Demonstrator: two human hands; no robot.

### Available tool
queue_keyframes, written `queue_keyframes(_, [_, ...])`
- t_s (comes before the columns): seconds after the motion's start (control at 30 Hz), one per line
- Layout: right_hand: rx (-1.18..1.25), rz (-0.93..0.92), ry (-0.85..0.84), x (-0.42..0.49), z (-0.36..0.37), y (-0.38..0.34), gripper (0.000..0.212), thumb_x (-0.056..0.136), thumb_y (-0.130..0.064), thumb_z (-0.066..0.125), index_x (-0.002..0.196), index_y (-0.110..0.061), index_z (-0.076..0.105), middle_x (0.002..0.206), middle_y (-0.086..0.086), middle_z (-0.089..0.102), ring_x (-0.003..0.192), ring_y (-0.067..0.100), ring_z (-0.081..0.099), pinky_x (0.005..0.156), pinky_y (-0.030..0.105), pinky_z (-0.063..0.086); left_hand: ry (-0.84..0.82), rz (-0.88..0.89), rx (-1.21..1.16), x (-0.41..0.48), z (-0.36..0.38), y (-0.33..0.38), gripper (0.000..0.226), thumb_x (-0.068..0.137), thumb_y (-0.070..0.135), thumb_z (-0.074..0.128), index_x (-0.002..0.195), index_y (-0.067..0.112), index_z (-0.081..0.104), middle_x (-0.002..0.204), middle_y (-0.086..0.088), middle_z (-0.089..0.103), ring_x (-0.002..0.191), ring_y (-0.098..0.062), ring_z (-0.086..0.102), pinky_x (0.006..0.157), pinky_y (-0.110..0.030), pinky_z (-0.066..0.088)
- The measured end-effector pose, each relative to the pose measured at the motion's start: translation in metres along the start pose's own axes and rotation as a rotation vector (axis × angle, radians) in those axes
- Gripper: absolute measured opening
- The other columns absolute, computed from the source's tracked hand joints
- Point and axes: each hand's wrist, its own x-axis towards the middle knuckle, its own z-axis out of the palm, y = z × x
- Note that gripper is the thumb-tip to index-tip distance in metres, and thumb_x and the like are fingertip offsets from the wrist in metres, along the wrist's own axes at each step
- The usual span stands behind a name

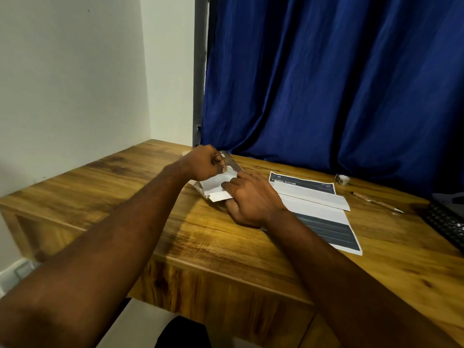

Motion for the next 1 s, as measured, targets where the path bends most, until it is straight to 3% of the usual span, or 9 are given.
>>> queue_keyframes(0.1, [0.097,-0.014,-0.037,0.0,0.003,0.001,0.044,0.1,-0.036,0.045,0.129,-0.014,0.069,0.115,0.007,0.066,0.104,0.022,0.055,0.082,0.034,0.039,-0.005,-0.005,0.009,-0.001,0.001,-0.002,0.014,0.095,0.016,0.072,0.106,0.015,0.081,0.102,0.003,0.079,0.089,-0.005,0.068,0.077,-0.018,0.049])
queue_keyframes(0.27, [0.315,0.181,-0.145,0.004,0.005,0.006,0.042,0.103,-0.023,0.054,0.143,-0.025,0.065,0.132,0.008,0.071,0.116,0.027,0.064,0.094,0.041,0.056,-0.021,0.015,0.011,-0.003,0.003,-0.002,0.013,0.095,0.018,0.073,0.104,0.015,0.082,0.097,0.005,0.078,0.086,-0.004,0.069,0.083,-0.025,0.054])
queue_keyframes(0.47, [0.365,0.375,-0.002,0.011,0.005,0.016,0.034,0.087,-0.015,0.079,0.117,-0.031,0.079,0.117,-0.009,0.078,0.107,0.014,0.071,0.091,0.038,0.06,-0.022,0.023,0.001,-0.002,0.005,0.0,0.012,0.095,0.018,0.072,0.1,0.017,0.082,0.091,0.012,0.076,0.085,-0.001,0.068,0.083,-0.028,0.056])
queue_keyframes(0.67, [0.36,0.459,0.016,0.014,0.008,0.005,0.039,0.076,-0.012,0.09,0.109,-0.03,0.081,0.106,-0.004,0.078,0.099,0.018,0.07,0.081,0.036,0.06,-0.045,0.034,-0.003,0.001,0.006,0.005,0.014,0.097,0.015,0.07,0.106,0.018,0.081,0.098,0.008,0.078,0.091,-0.006,0.07,0.091,-0.034,0.057])
queue_keyframes(0.8, [0.307,0.522,0.066,0.016,0.009,0.0,0.036,0.082,-0.017,0.089,0.114,-0.031,0.08,0.108,0.0,0.076,0.101,0.021,0.067,0.073,0.028,0.043,-0.053,0.046,-0.015,-0.002,0.007,0.006,0.013,0.097,0.017,0.07,0.104,0.017,0.081,0.096,0.007,0.078,0.09,-0.008,0.07,0.091,-0.039,0.058])
queue_keyframes(0.93, [0.329,0.55,0.071,0.019,0.009,-0.004,0.029,0.085,-0.02,0.087,0.112,-0.03,0.081,0.108,0.0,0.075,0.101,0.02,0.067,0.073,0.029,0.043,-0.076,0.019,-0.048,-0.008,0.004,0.01,0.013,0.099,0.016,0.068,0.107,0.016,0.079,0.096,0.009,0.073,0.09,-0.005,0.066,0.094,-0.037,0.056])
queue_keyframes(1.0, [0.372,0.564,0.04,0.02,0.011,-0.001,0.024,0.085,-0.022,0.086,0.108,-0.029,0.083,0.11,0.0,0.075,0.102,0.02,0.066,0.074,0.029,0.045,-0.138,-0.034,-0.09,-0.01,0.002,0.01,0.019,0.1,0.014,0.065,0.115,0.016,0.077,0.108,0.007,0.072,0.096,-0.003,0.063,0.096,-0.035,0.052])
